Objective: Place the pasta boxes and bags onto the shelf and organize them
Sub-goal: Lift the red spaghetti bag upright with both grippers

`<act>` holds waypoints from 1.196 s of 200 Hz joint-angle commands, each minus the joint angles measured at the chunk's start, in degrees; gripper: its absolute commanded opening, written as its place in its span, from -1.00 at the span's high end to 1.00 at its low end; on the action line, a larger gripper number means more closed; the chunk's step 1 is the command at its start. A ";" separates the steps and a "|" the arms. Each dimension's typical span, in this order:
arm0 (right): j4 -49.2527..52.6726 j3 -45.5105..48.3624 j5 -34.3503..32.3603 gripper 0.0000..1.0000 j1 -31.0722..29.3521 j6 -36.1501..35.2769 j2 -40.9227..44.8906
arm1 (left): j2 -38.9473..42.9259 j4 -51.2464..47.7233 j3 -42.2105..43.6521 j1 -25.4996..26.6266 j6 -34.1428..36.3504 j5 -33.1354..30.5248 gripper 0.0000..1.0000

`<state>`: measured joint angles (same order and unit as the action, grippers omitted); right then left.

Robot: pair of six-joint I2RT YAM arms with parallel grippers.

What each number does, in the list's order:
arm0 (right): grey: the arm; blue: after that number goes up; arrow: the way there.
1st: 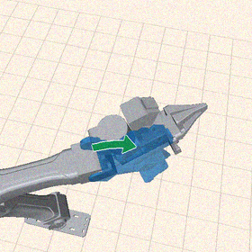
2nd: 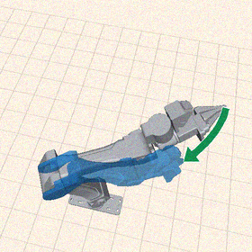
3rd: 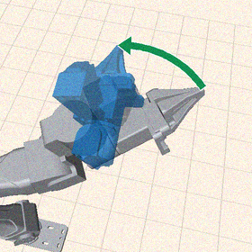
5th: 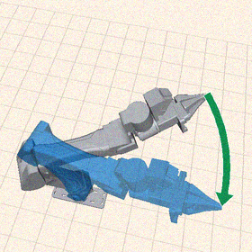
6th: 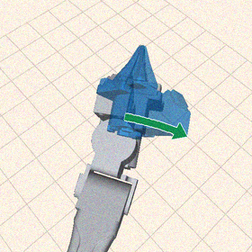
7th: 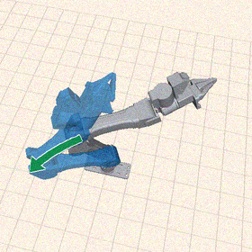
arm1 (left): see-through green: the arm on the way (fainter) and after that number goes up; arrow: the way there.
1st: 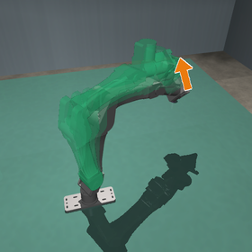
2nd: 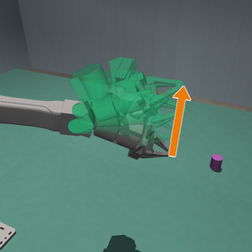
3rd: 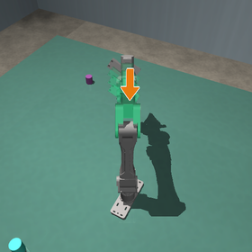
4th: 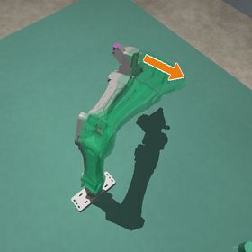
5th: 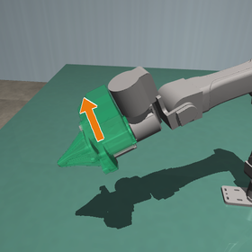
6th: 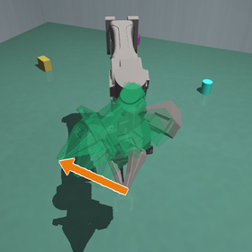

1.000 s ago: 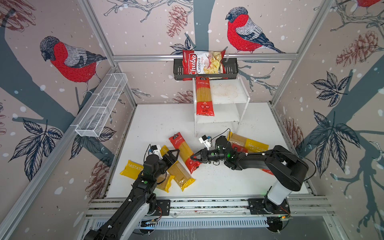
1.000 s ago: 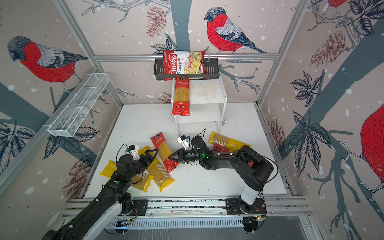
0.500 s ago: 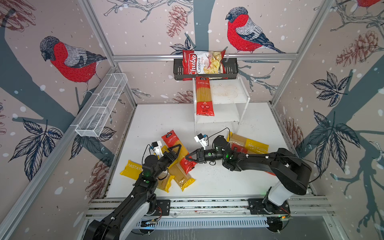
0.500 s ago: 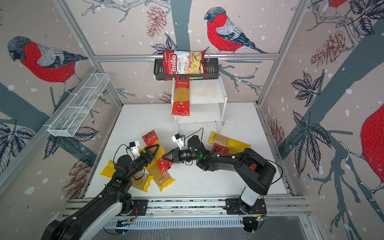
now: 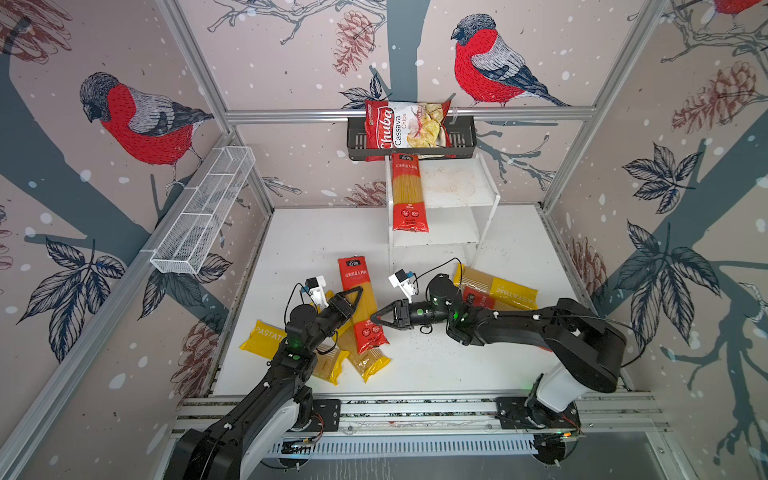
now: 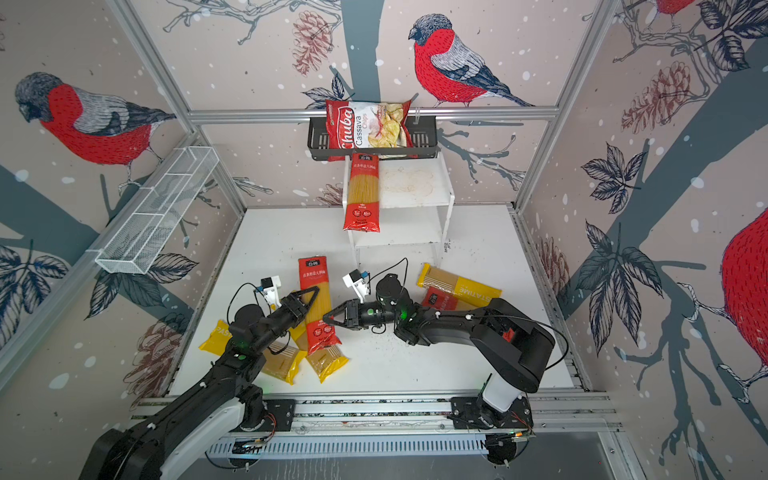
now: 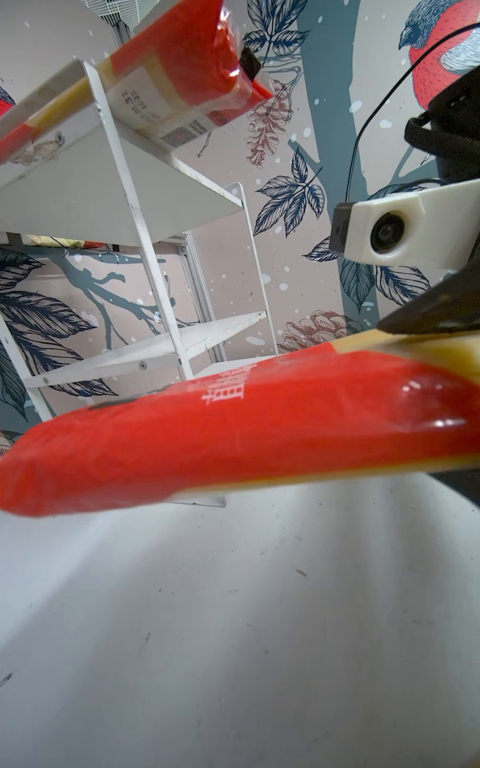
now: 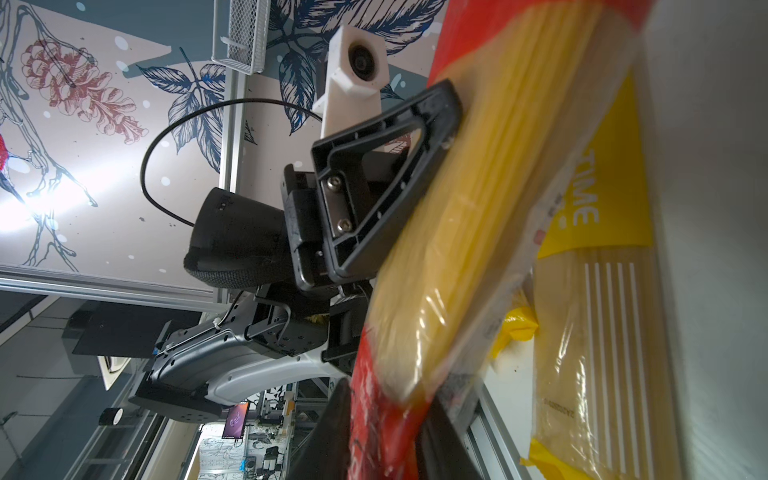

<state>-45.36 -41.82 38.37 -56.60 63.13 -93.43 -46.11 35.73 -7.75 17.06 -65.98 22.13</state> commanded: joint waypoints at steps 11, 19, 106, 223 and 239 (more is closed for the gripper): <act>-3.45 1.32 -1.28 0.21 0.21 -0.16 0.64 | 0.84 10.56 -1.22 0.15 -0.17 2.24 0.48; -3.08 1.87 -1.57 0.16 0.33 -0.28 1.00 | 0.93 10.50 -1.15 0.11 -0.29 2.22 0.54; -8.40 2.03 0.83 -0.36 -0.69 1.56 -4.09 | 0.27 20.04 -1.02 5.76 -2.30 -1.86 0.63; -2.49 0.92 4.91 0.65 1.60 -9.95 2.94 | -0.35 5.72 -6.95 6.41 6.37 5.01 -0.22; 0.74 -0.05 5.94 0.66 1.41 -12.41 4.24 | -2.73 10.58 -6.22 6.44 4.31 7.19 -0.23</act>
<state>-47.79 -40.29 40.99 -55.00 58.81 -91.29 -46.65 38.94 -14.41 23.62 -61.10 24.34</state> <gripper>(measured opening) 0.218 0.612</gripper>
